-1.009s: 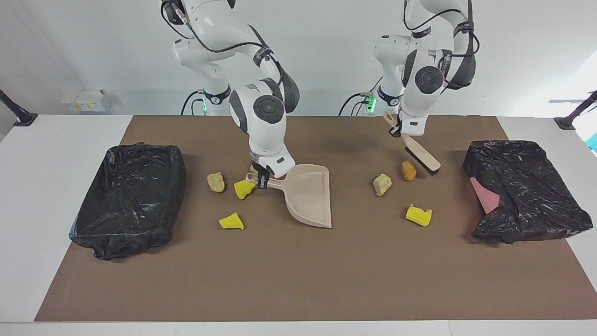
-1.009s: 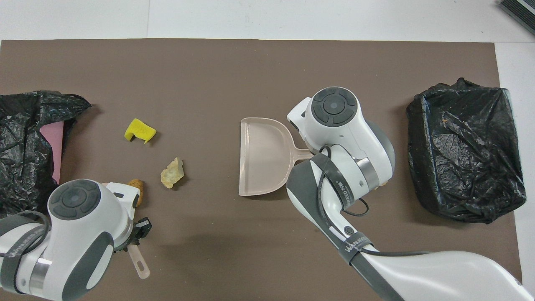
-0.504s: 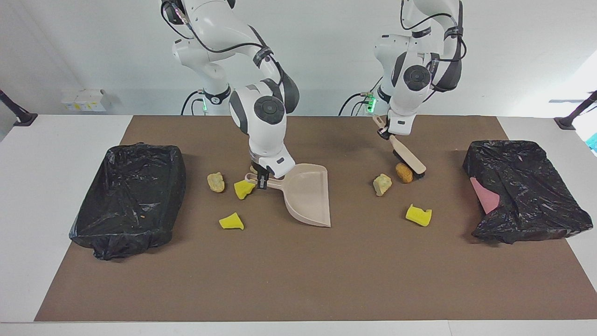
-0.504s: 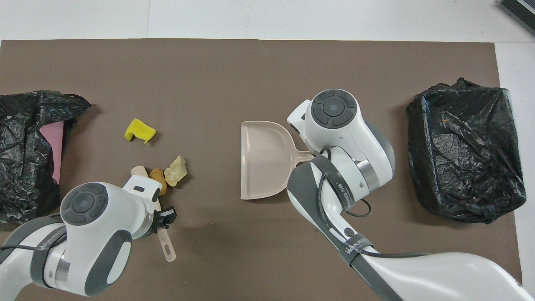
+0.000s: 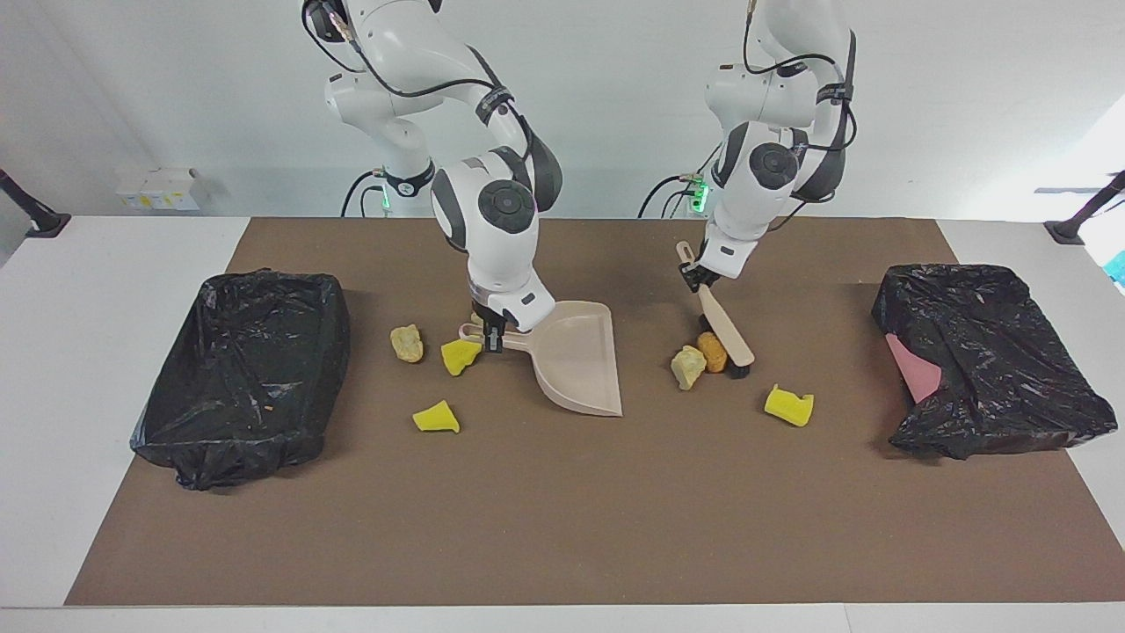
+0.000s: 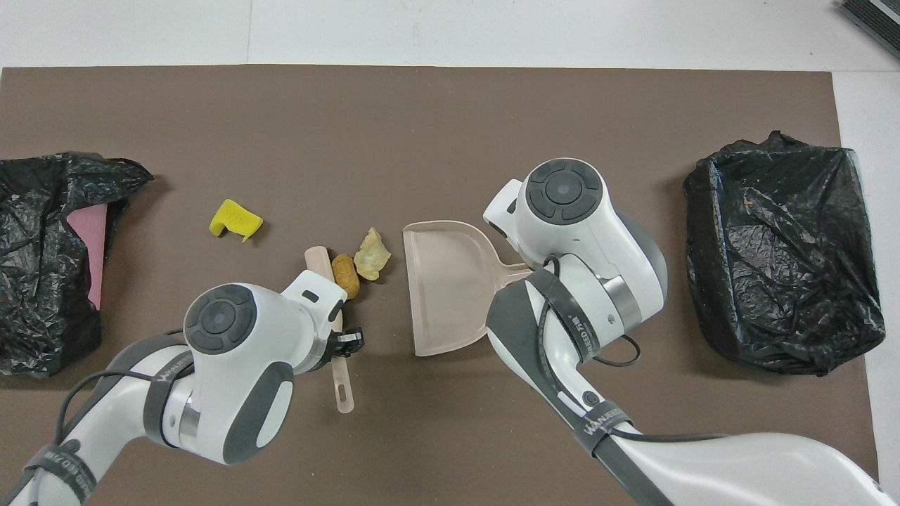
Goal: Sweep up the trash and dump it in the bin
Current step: 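Sweep the chunks and nugget into the dustpan with the left gripper's brush, then sweep the yellow sponge into the dustpan with the left gripper's brush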
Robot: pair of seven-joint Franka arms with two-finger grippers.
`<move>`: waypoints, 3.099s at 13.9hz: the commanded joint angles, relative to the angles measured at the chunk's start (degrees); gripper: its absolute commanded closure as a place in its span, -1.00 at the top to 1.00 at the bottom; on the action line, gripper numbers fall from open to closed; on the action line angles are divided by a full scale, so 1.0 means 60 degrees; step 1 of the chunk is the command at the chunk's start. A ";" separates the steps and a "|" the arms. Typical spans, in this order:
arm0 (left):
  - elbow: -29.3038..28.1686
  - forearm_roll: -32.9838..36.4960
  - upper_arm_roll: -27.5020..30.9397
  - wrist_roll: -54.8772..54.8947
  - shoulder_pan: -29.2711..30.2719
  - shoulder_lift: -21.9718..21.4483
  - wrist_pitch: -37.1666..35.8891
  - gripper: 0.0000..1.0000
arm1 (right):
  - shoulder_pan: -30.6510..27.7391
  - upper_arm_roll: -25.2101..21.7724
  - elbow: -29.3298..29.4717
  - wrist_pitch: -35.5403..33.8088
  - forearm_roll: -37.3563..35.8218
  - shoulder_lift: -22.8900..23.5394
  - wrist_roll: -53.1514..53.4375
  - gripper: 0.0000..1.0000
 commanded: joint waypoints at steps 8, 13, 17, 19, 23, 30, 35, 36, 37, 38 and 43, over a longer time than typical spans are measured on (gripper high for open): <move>0.1194 -0.1227 -0.0131 0.1246 -0.1584 0.0208 0.0109 -1.00 | -0.0081 0.0070 -0.0339 -0.0042 -0.0130 -0.0278 -0.0331 -1.00; 0.1282 -0.1022 -0.0028 0.1099 -0.0137 -0.0336 -0.0609 -1.00 | -0.0081 0.0070 -0.0295 -0.0086 -0.0130 -0.0278 -0.0199 -1.00; 0.1384 0.0309 -0.0028 0.1114 0.1328 -0.0263 -0.0889 -1.00 | -0.0081 0.0070 -0.0251 -0.0130 -0.0130 -0.0278 -0.0213 -1.00; 0.1501 0.1055 -0.0028 0.1216 0.2148 -0.0161 -0.0874 -1.00 | -0.0096 0.0070 -0.0222 -0.0144 -0.0130 -0.0278 -0.0228 -1.00; 0.1502 0.2010 -0.0028 0.2440 0.3817 -0.0029 -0.0757 -1.00 | -0.0096 0.0070 -0.0221 -0.0130 -0.0130 -0.0278 -0.0213 -1.00; 0.1326 0.2011 -0.0071 0.4440 0.4673 0.1129 0.0034 -1.00 | -0.0096 0.0070 -0.0178 -0.0144 -0.0130 -0.0278 -0.0199 -1.00; 0.0757 0.1487 -0.0145 0.4002 0.2554 0.0749 -0.0156 -1.00 | -0.0096 0.0070 -0.0178 -0.0130 -0.0130 -0.0278 -0.0199 -1.00; 0.0726 0.0961 -0.0130 0.3753 0.1910 0.0704 -0.0156 -1.00 | -0.0096 0.0070 -0.0178 -0.0130 -0.0130 -0.0278 -0.0199 -1.00; 0.0725 0.0666 -0.0130 0.3577 0.1468 0.0704 -0.0142 -1.00 | -0.0096 0.0070 -0.0192 -0.0130 -0.0130 -0.0278 -0.0199 -1.00; 0.0725 0.0533 -0.0130 0.3328 0.0855 0.0791 -0.0026 -1.00 | -0.0096 0.0070 -0.0178 -0.0130 -0.0130 -0.0278 -0.0199 -1.00; 0.0725 -0.0199 -0.0174 0.3209 -0.0965 0.0704 -0.0112 -1.00 | -0.0096 0.0070 -0.0178 -0.0130 -0.0130 -0.0278 -0.0199 -1.00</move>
